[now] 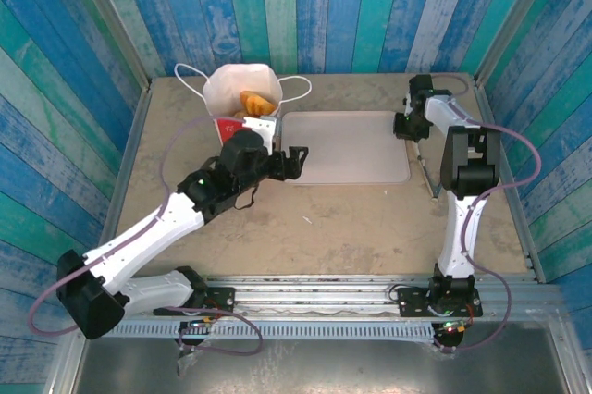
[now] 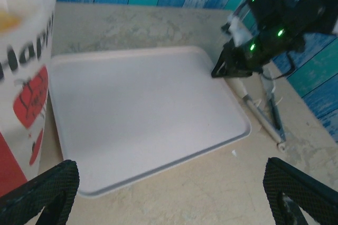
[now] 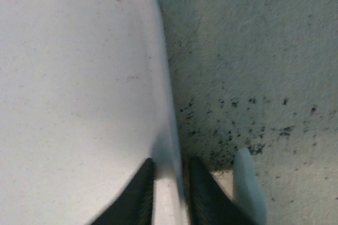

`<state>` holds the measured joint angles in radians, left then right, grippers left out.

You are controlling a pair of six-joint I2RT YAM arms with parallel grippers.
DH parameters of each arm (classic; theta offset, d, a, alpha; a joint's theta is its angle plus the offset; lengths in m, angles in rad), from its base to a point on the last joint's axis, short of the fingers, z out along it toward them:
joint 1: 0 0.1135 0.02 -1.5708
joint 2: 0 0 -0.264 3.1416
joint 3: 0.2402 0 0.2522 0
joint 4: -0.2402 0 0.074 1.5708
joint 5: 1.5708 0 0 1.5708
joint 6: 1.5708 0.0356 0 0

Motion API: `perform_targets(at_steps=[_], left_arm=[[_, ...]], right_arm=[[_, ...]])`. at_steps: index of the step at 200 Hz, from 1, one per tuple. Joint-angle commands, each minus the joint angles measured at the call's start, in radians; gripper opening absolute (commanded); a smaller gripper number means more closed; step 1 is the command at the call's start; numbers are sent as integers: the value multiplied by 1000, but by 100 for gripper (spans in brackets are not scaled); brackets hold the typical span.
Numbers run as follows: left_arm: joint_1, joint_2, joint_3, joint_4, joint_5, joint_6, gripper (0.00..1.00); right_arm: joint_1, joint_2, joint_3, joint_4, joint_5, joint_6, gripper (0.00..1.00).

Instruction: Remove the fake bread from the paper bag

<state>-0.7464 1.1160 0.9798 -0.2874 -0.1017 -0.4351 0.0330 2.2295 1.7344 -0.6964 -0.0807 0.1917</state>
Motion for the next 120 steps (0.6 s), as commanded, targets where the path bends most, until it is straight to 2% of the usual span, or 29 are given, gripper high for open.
perform_targets(at_steps=[1,29,52,85,100,120], left_arm=[[-1,-61,108,-57,-85,60,94],[5,-56,245,-166,-206,104,94],[105,-50,339,-243,-173,111,94],[355,-68,389,-248,31,99,94],[511,-61,396,-255,138,58,100],[727,-39,379,-237,345,6,95]], right_arm=[[6,-76,15,-17,-80,-11,40],[13,-179,13,10,-173,-6,56],[42,-289,-43,94,-292,9,61],[101,-430,-150,299,-479,123,67],[134,-483,-190,402,-542,192,69],[175,-526,-213,495,-597,273,69]])
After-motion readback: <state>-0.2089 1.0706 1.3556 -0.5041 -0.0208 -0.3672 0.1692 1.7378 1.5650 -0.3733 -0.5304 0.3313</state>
